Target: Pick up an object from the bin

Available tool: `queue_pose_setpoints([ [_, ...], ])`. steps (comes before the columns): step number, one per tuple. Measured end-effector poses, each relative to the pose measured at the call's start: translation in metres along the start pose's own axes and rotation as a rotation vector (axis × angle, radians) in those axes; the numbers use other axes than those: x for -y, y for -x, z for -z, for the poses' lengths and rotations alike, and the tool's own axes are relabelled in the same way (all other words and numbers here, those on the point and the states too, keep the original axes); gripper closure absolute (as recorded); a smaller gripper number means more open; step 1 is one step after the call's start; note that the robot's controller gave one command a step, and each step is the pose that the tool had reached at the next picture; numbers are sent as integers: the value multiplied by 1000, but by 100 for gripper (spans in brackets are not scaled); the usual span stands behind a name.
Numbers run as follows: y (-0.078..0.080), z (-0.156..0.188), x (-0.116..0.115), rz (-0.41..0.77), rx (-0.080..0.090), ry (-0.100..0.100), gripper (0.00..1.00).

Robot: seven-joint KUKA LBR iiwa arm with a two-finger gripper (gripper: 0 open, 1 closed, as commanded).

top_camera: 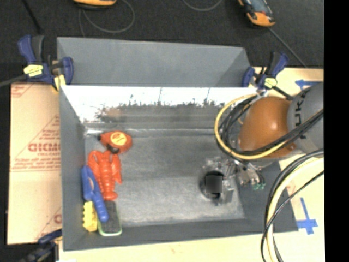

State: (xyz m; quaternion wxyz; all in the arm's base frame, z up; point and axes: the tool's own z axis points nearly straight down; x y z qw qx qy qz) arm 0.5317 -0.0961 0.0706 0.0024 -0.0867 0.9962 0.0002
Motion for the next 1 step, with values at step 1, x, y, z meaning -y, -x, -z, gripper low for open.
queue_pose_setpoints([
  [1, -3, 175, 1, -19, 4, -4, 100],
])
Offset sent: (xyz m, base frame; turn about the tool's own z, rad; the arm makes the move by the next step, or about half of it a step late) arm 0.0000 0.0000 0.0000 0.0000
